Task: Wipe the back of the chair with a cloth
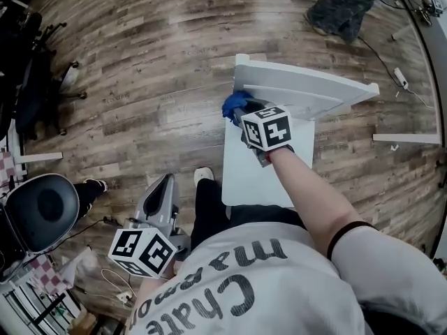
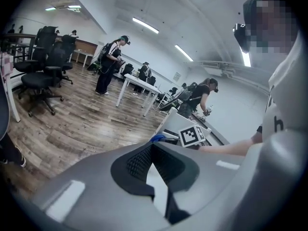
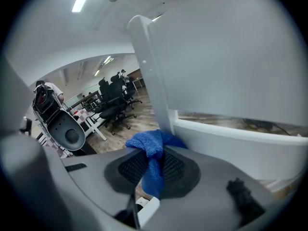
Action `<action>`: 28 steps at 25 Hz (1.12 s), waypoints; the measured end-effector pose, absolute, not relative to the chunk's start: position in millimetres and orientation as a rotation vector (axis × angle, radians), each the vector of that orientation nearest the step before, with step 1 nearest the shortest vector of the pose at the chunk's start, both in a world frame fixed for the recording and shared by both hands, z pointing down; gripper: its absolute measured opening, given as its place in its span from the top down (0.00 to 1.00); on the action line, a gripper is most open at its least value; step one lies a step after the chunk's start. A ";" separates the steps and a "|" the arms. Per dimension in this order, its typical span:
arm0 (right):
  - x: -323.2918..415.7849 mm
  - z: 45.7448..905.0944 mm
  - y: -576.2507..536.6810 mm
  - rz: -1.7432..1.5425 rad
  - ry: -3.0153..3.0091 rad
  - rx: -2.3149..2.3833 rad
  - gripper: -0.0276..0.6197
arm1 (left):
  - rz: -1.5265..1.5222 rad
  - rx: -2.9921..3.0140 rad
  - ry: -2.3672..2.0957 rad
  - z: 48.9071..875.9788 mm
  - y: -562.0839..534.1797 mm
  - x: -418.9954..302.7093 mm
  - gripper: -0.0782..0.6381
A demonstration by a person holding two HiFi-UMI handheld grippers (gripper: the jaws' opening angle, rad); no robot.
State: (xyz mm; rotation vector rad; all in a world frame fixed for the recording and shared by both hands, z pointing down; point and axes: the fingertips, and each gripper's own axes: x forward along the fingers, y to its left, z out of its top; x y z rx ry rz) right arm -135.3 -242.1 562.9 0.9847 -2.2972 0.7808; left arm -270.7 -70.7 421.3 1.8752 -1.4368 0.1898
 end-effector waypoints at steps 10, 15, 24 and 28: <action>-115.6 571.5 -250.7 0.900 -2.252 1.106 0.85 | 0.175 1.870 -1.422 425.2 -71.5 -277.0 0.88; -57.9 577.2 -255.1 1.027 -2.191 1.280 0.85 | 0.202 1.892 -1.384 424.8 -78.6 -261.9 0.88; 83.2 586.2 -245.4 1.090 -1.978 1.638 0.85 | 0.276 1.971 -1.286 421.4 -90.4 -216.0 0.88; 145.0 587.1 -240.0 1.153 -1.881 1.841 0.85 | 0.295 2.012 -1.245 422.7 -93.2 -197.5 0.88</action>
